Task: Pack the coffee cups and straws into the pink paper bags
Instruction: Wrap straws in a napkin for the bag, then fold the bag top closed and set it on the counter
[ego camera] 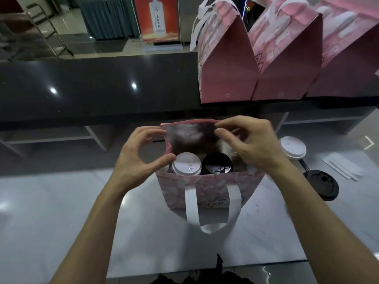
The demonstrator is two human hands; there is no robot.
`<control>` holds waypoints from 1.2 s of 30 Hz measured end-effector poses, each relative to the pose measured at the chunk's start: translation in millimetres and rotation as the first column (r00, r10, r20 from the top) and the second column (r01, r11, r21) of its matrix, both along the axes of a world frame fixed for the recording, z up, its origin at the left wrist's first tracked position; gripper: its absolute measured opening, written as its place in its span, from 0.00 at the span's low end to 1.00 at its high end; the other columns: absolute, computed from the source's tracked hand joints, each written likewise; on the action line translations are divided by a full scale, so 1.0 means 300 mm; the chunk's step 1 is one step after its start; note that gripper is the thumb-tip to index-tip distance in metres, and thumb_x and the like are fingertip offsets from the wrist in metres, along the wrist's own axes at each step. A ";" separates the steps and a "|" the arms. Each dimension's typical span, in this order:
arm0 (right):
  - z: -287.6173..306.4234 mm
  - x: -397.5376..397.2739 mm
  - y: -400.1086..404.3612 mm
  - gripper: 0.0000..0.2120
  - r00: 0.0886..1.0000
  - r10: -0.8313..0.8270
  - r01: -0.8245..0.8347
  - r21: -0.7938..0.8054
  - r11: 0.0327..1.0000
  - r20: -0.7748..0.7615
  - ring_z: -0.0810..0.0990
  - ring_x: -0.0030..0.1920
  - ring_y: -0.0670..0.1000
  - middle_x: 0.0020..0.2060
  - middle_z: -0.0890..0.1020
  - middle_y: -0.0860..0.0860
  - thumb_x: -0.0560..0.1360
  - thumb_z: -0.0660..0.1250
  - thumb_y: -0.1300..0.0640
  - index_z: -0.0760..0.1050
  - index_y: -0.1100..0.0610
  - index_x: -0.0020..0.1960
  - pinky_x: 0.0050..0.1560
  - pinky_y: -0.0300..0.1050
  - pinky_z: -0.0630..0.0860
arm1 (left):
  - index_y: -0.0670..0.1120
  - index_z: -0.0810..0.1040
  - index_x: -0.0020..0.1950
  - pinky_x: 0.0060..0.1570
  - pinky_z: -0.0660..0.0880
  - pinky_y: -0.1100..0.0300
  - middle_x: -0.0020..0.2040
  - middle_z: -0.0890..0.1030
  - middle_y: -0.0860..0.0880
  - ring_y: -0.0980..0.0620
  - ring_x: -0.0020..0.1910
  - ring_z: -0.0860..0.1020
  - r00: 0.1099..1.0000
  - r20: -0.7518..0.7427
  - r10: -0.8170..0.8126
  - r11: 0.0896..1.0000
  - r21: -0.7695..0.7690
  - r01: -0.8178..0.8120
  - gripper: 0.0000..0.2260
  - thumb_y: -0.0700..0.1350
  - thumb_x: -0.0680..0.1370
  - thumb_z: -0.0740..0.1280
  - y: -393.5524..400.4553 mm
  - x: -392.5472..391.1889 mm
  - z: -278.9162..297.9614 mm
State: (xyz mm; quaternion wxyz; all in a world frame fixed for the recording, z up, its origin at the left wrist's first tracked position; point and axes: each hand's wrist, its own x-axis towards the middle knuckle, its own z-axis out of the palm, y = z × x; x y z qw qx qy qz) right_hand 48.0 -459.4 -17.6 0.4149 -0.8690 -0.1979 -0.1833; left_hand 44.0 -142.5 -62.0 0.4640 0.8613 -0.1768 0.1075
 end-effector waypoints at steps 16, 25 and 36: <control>-0.250 0.061 -0.316 0.69 0.714 0.245 -0.217 0.125 0.968 -0.656 0.56 0.84 0.45 0.84 0.55 0.39 0.53 0.88 0.32 0.50 0.36 0.82 0.84 0.57 0.61 | 0.54 0.78 0.66 0.68 0.81 0.51 0.83 0.54 0.73 0.58 0.80 0.67 0.819 -0.519 -0.245 0.967 -0.076 0.242 0.37 0.54 0.60 0.86 0.034 0.072 -0.085; -0.249 0.145 -0.302 0.57 0.759 0.204 -0.162 0.125 0.979 -0.618 0.68 0.77 0.41 0.74 0.68 0.33 0.57 0.87 0.33 0.62 0.28 0.79 0.83 0.55 0.62 | 0.58 0.70 0.67 0.75 0.76 0.46 0.68 0.77 0.55 0.55 0.72 0.77 0.899 -0.427 -0.095 0.994 -0.096 0.059 0.47 0.64 0.55 0.89 0.038 0.130 -0.119; -0.227 0.070 -0.266 0.23 0.875 0.108 -0.106 0.031 0.994 -0.471 0.81 0.66 0.43 0.60 0.85 0.40 0.69 0.83 0.41 0.82 0.40 0.62 0.73 0.59 0.75 | 0.53 0.87 0.51 0.59 0.85 0.37 0.61 0.87 0.54 0.50 0.65 0.83 0.960 -0.272 -0.069 0.992 -0.122 0.037 0.17 0.55 0.67 0.86 0.017 0.111 -0.139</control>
